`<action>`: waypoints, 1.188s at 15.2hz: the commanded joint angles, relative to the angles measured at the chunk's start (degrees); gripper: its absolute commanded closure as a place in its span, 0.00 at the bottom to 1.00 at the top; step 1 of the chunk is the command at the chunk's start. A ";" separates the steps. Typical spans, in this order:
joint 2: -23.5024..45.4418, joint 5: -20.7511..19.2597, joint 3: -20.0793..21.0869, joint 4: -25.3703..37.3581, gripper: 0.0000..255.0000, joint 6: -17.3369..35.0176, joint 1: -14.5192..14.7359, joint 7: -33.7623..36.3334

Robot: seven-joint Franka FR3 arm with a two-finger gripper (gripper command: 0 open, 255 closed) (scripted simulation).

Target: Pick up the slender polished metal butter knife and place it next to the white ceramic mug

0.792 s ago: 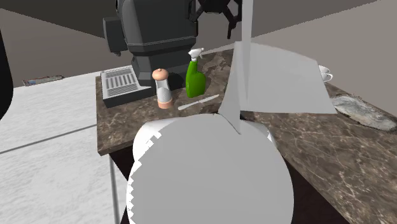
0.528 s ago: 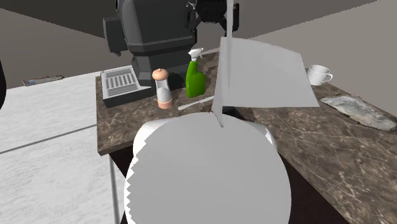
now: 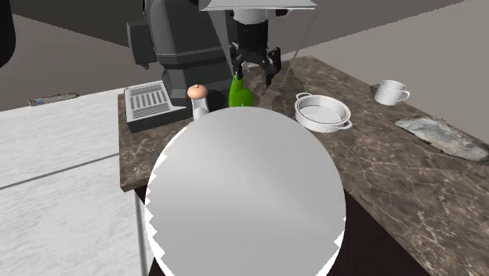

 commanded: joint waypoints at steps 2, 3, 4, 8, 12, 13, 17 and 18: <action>4.40 -0.22 2.28 -2.34 0.00 8.19 -1.60 6.13; 6.13 -0.45 3.06 -2.89 0.00 10.84 -2.23 8.17; 7.97 -0.78 3.84 -3.33 0.00 13.48 -2.90 10.28; 16.40 -3.42 7.16 -3.89 0.00 23.71 -6.28 19.53; 26.07 -9.59 10.74 -2.51 0.00 32.76 -11.02 31.13; 28.63 -12.00 11.53 -1.85 0.00 34.69 -12.31 34.63; 37.81 -23.37 12.67 1.55 0.00 39.86 -15.82 48.93; 38.72 -24.50 12.43 1.68 0.00 40.51 -15.88 49.74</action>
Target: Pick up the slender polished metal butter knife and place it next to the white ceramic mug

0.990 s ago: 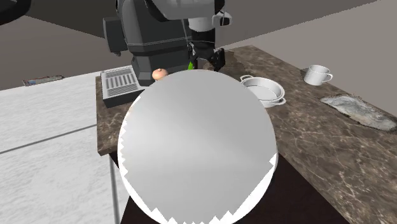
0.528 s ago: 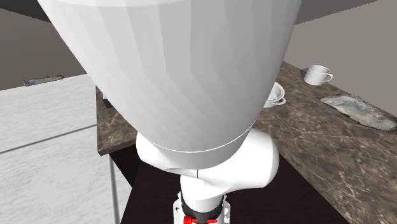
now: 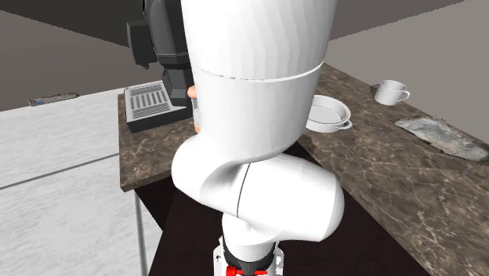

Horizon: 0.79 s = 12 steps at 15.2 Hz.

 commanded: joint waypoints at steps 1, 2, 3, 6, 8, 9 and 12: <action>2.44 -3.05 -0.23 0.94 0.00 1.25 -0.40 3.01; 3.36 -4.25 -0.47 1.12 0.00 1.87 -0.48 3.88; 4.30 -5.47 -0.73 1.32 0.00 2.46 -0.54 4.77; 7.13 -9.27 -1.69 2.04 0.00 4.15 -0.55 7.55; 7.68 -9.99 -1.98 2.19 0.00 4.46 -0.45 8.09; 7.67 -9.99 -1.99 2.19 0.00 4.46 -0.44 8.09; 7.67 -9.98 -2.02 2.19 0.00 4.46 -0.41 8.08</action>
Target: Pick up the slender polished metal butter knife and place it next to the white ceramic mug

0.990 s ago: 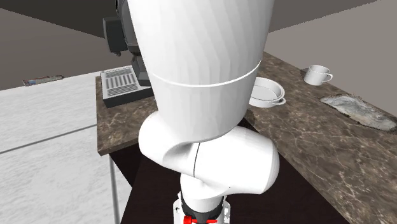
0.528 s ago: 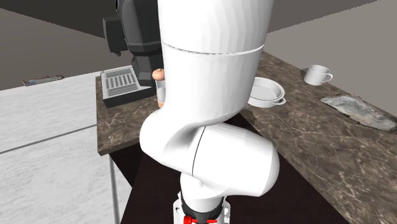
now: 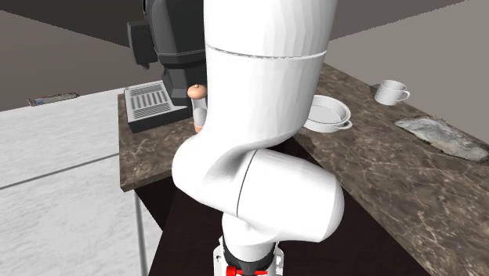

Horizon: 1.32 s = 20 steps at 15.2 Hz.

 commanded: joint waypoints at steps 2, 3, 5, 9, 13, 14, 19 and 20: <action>0.17 -0.04 0.10 -0.25 0.00 -0.03 0.13 -0.02; 0.03 0.14 0.18 -0.30 1.00 -0.12 0.14 -0.12; 0.12 0.23 0.16 -0.12 1.00 -0.19 0.08 -0.29; 0.05 0.32 0.14 -0.15 1.00 -0.19 0.00 -0.47; -0.69 1.29 0.46 -0.39 1.00 -0.60 -0.01 -1.13; -1.55 2.59 0.78 -0.49 1.00 -1.19 -0.11 -2.21; -5.70 8.57 1.91 -0.73 1.00 -4.35 -0.26 -7.19; -6.50 9.65 2.02 -0.71 1.00 -5.02 -0.20 -8.09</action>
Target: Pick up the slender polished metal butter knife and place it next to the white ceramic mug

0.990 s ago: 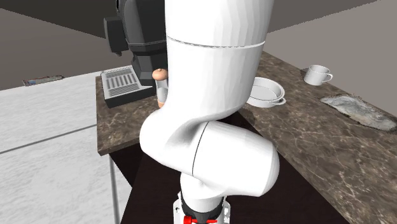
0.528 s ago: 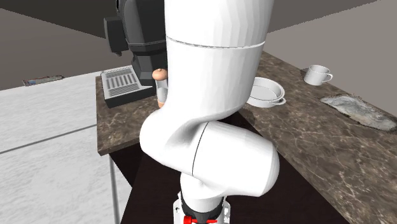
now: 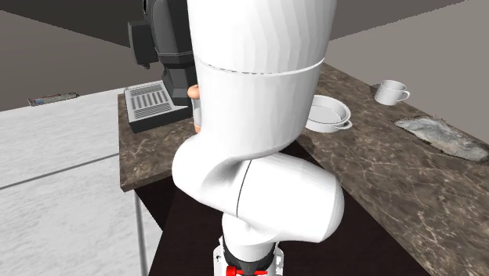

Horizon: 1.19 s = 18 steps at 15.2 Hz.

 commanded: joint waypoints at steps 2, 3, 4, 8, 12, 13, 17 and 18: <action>-2.31 3.19 0.33 0.21 1.00 -2.16 0.24 -2.62; -3.07 4.12 0.37 0.29 1.00 -2.87 0.34 -3.41; -3.81 5.01 0.38 0.38 1.00 -3.60 0.46 -4.16; -6.63 8.10 0.27 0.97 1.00 -6.61 1.00 -6.84; -9.19 10.54 -0.01 1.82 1.00 -9.73 1.58 -9.03; -9.80 11.07 -0.09 2.08 1.00 -10.52 1.72 -9.52; -12.05 12.87 -0.44 3.25 1.00 -13.72 2.23 -11.24; -12.57 13.26 -0.52 3.58 1.00 -14.52 2.34 -11.63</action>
